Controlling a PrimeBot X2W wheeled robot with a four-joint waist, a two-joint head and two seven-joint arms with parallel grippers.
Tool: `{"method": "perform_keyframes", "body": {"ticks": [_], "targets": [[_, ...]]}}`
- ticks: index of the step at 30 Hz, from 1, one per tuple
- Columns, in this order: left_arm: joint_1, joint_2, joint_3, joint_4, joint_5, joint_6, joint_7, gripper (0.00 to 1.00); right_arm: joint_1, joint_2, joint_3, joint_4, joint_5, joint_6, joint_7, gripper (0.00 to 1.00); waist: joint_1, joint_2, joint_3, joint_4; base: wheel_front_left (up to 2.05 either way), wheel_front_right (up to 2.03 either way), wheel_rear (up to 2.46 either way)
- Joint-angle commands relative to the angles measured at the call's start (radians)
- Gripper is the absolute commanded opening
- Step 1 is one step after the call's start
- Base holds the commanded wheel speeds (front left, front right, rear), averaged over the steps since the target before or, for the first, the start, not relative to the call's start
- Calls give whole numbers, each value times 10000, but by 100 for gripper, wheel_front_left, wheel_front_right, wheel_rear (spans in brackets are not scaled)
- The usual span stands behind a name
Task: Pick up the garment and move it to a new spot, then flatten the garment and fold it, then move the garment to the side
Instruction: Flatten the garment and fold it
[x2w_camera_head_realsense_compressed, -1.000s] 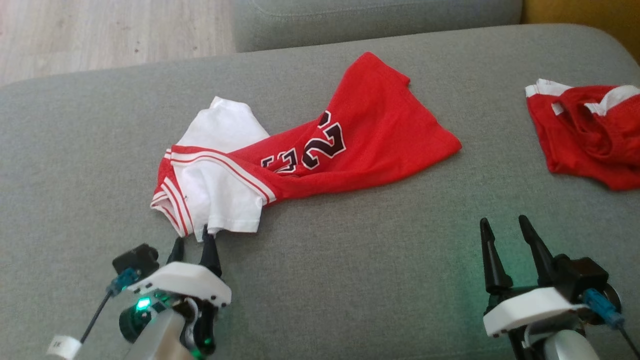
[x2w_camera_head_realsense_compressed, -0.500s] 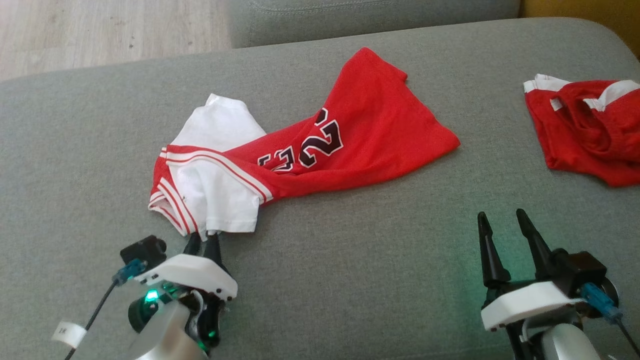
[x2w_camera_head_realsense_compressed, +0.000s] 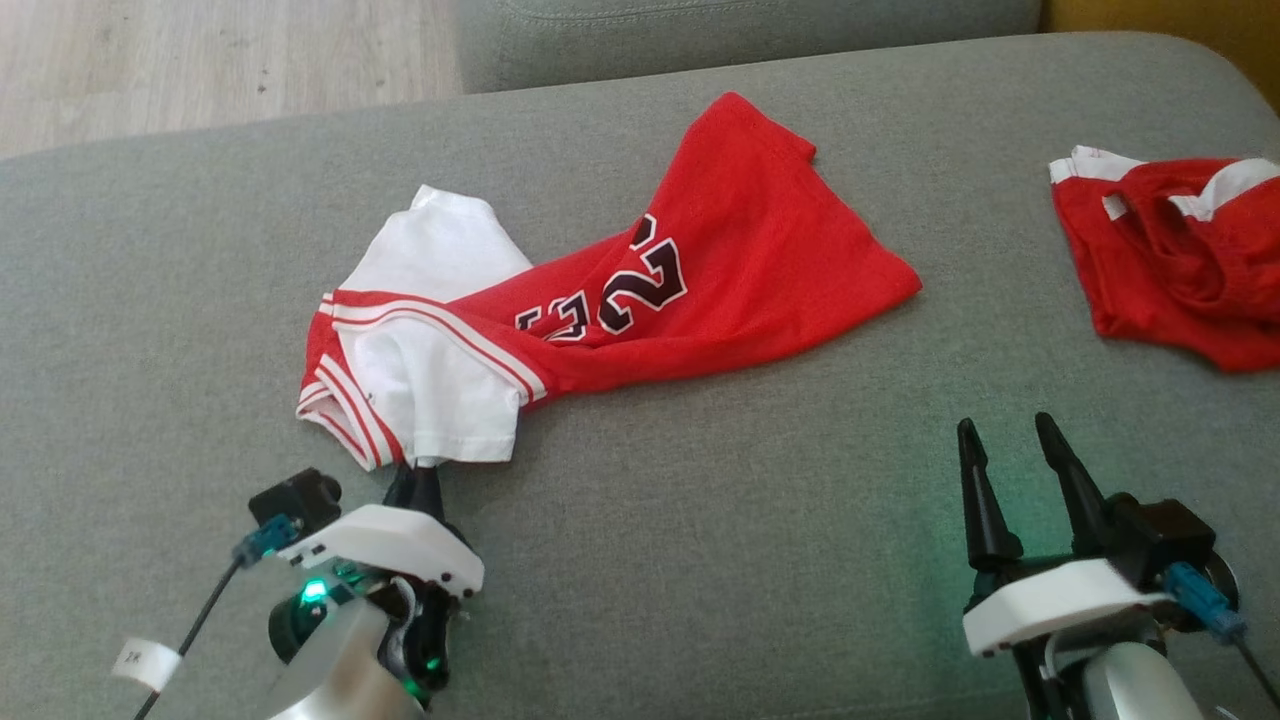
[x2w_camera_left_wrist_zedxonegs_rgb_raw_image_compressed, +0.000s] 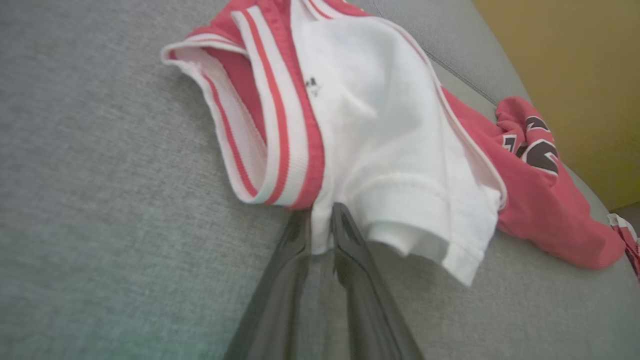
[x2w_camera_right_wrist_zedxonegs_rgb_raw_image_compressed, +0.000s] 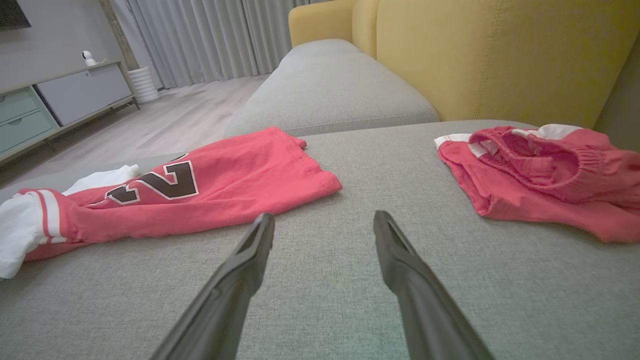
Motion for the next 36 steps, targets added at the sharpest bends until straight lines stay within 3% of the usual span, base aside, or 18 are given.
{"method": "perform_keyframes", "body": {"ticks": [1,2,4,13,17,28,33,36], "targets": [[-166,43,65,-151,-127,-7,113,22,-355,-54,245,-262,40,65,-105,100,0,-1,-2,-4,0,0,0],[-140,42,-3,-204,-203,-6,128,19,-354,-54,239,-255,41,65,-111,100,0,-1,-5,-5,0,0,0],[-90,42,-138,-306,-320,27,118,0,-349,-54,231,-241,42,65,-122,100,0,-1,-14,-5,0,0,0],[174,52,-585,-1062,-407,158,-215,0,-297,-54,197,-224,96,65,-174,100,0,-1,-101,82,0,0,0],[448,333,-504,-1834,-276,250,-646,0,-262,-54,116,-252,107,65,-218,100,0,-1,-207,178,0,0,0],[1940,2196,270,-5298,341,1656,-1119,0,-334,-54,-592,-217,-162,65,-83,100,0,-1,-527,606,0,0,0],[2424,2581,429,-6392,329,2062,-888,0,-808,-54,-893,-2,-541,65,262,100,0,-1,-469,764,0,0,0],[2728,2783,548,-7131,303,2366,-744,0,-1726,-54,-1172,766,-1040,65,734,100,0,-1,-239,904,0,0,0]]}}
